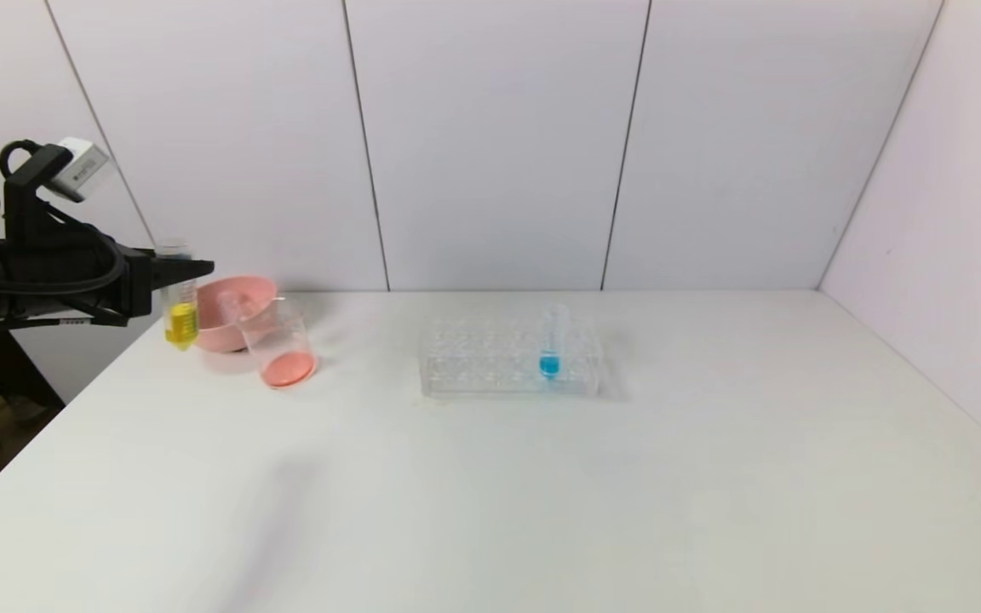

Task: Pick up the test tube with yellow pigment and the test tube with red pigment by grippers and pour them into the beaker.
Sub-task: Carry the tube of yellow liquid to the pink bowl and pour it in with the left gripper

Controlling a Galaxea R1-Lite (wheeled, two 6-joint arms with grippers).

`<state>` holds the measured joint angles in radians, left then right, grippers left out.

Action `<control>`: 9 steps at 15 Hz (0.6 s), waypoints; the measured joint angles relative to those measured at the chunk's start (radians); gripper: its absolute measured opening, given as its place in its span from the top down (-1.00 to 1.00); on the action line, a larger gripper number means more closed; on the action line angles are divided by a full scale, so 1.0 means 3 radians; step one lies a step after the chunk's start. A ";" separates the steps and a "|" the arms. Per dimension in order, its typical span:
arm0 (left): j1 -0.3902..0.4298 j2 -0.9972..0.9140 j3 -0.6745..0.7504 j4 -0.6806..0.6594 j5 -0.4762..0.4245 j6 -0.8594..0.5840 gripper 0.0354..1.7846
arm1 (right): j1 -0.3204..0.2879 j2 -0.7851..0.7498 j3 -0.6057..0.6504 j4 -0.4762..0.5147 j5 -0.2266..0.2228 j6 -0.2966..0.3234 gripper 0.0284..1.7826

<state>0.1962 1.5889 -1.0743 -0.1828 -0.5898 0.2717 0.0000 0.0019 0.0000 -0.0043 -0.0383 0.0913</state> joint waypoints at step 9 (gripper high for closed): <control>0.0116 0.0996 -0.1531 0.1680 0.0210 0.1424 0.52 | 0.0000 -0.0001 0.0000 0.0000 0.0000 0.0001 -0.92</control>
<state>0.2309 1.8877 -1.5336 0.3213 -0.5268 0.6989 0.0000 0.0017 0.0000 -0.0043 -0.0383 0.0917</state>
